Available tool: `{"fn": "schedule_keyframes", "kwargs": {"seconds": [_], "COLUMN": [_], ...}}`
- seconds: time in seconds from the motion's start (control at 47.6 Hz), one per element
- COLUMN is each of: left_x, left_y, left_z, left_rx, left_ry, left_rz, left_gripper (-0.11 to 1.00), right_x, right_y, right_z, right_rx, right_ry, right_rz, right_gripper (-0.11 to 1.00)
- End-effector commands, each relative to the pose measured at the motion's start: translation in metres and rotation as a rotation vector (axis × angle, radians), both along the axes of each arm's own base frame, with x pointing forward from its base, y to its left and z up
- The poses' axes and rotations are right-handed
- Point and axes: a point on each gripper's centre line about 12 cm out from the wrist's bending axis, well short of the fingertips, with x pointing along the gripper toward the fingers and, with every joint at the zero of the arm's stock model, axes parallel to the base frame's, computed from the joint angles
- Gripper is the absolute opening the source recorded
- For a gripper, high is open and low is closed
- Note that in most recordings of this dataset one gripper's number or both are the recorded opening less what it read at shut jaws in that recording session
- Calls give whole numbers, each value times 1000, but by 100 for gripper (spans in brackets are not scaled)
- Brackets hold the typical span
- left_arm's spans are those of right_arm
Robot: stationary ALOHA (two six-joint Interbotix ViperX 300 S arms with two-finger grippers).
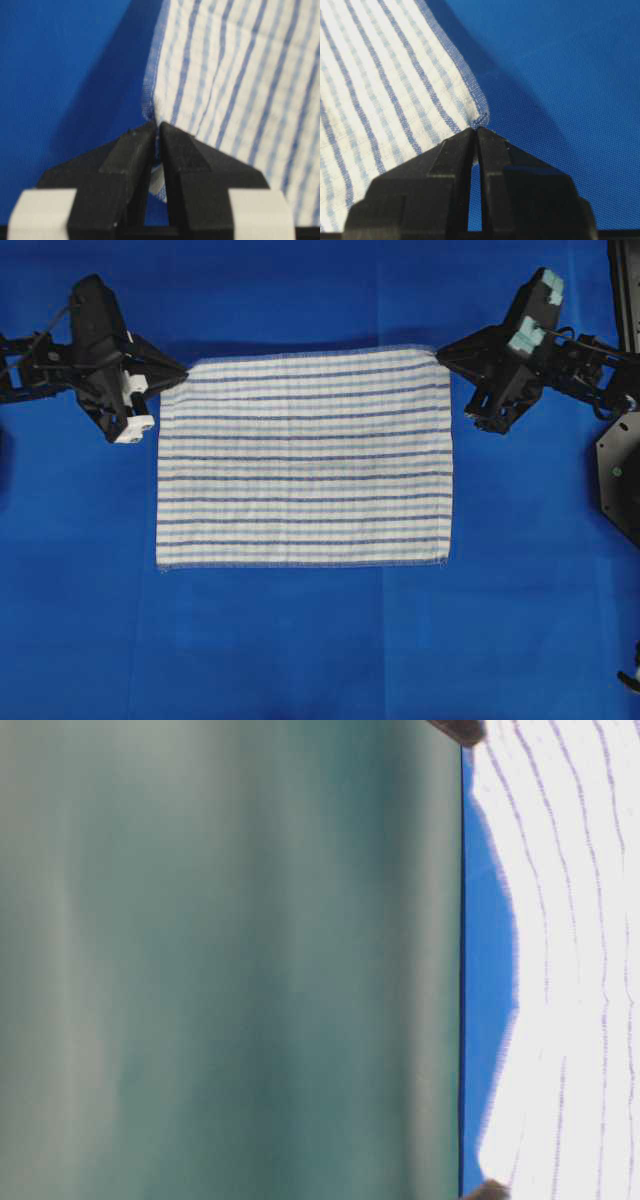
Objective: Fold the blue towel.
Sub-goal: 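Lift the top corners and fold them down toward the bottom edge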
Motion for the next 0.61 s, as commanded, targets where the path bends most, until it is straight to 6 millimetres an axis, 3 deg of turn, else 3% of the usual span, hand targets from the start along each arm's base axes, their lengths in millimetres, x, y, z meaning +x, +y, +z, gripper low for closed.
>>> {"fn": "schedule_keyframes", "kwargs": {"seconds": [0.0,0.294,0.588], "left_x": [2,6,6], "left_y": [-3,-17,-48], "left_z": [16,19,18], "left_rx": [19,16,2], "left_ry": [-49,-59,-68], "left_rz": [-14,-67,-172], "left_gripper": [5,5,5], "right_x": [1,3,-1], "right_y": [2,13,52], "right_z": [9,11,24], "right_rx": [-10,0,62], "right_ry": [-28,-40,-113], "right_rz": [12,43,135], "right_gripper": [-3,-3,-3]}}
